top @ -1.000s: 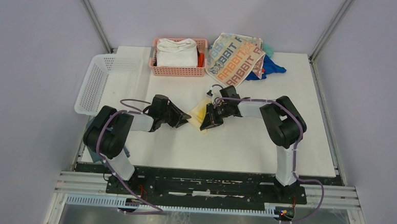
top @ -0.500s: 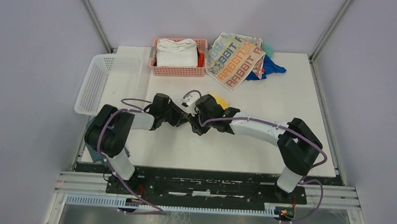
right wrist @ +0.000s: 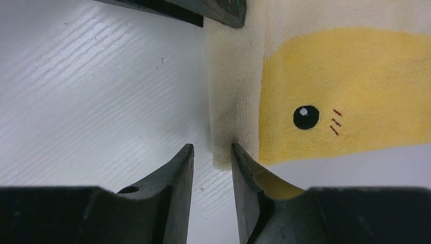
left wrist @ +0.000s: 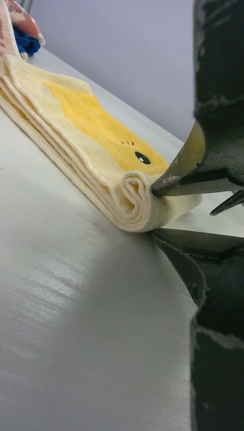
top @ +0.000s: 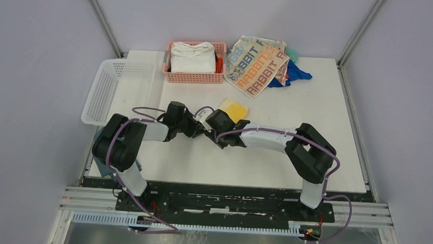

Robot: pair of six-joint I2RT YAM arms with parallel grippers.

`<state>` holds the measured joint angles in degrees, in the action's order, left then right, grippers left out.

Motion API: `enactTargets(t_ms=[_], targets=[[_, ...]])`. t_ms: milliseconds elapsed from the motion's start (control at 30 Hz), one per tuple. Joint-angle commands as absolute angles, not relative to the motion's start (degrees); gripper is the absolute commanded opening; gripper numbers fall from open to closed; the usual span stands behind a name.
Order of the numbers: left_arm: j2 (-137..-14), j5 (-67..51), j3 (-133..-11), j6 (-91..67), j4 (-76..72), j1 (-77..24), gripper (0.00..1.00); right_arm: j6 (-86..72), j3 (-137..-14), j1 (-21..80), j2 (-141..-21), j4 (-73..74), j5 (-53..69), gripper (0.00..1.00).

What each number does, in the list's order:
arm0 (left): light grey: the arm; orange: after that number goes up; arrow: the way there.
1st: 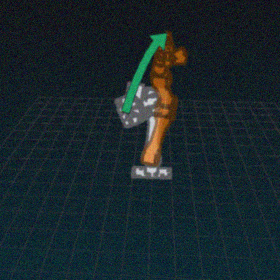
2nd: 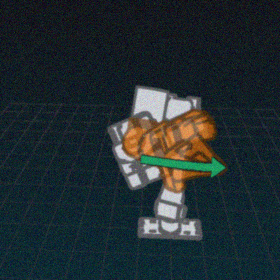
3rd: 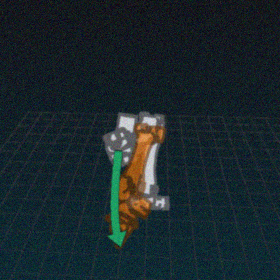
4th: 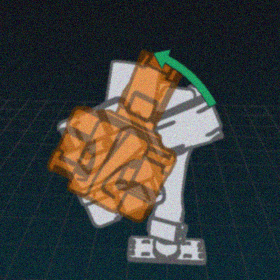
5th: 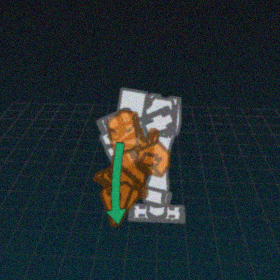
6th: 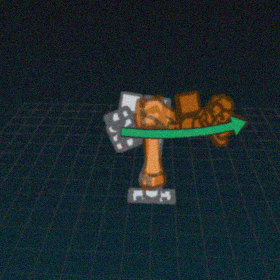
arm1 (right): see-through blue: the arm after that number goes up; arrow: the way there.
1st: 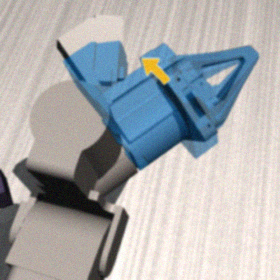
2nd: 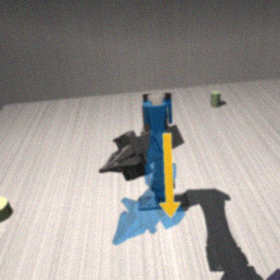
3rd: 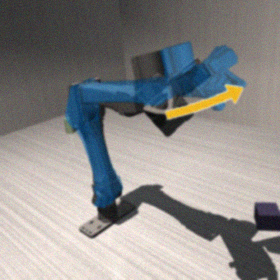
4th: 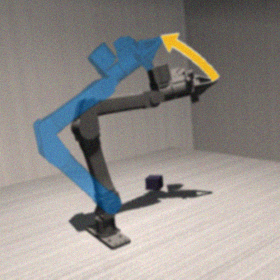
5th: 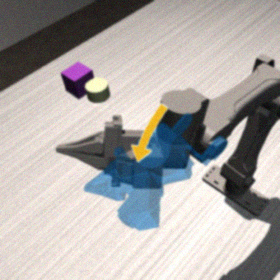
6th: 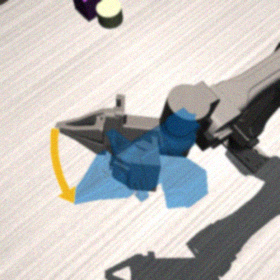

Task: Roll the towels
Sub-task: Roll the towel at the center of the board.

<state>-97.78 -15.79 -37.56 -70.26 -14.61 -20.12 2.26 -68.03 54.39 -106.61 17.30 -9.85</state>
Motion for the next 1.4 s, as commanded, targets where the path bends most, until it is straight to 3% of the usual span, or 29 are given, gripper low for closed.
enactTargets(t_ms=[0,633,1367], targets=[[-100.29,-8.28,-36.02,-66.09,-3.14,-20.3,0.4,4.03,-70.61,55.13,-106.0,16.87,-13.11,0.42],[-99.51,-7.38,-36.65,-65.74,-2.02,-20.72,0.4,6.83,-71.28,56.93,-104.38,17.29,-16.94,0.46],[-99.01,-6.94,-36.58,-65.49,-1.7,-20.74,0.41,5.41,-74.04,56.36,-117.25,26.56,-18.04,0.49]])
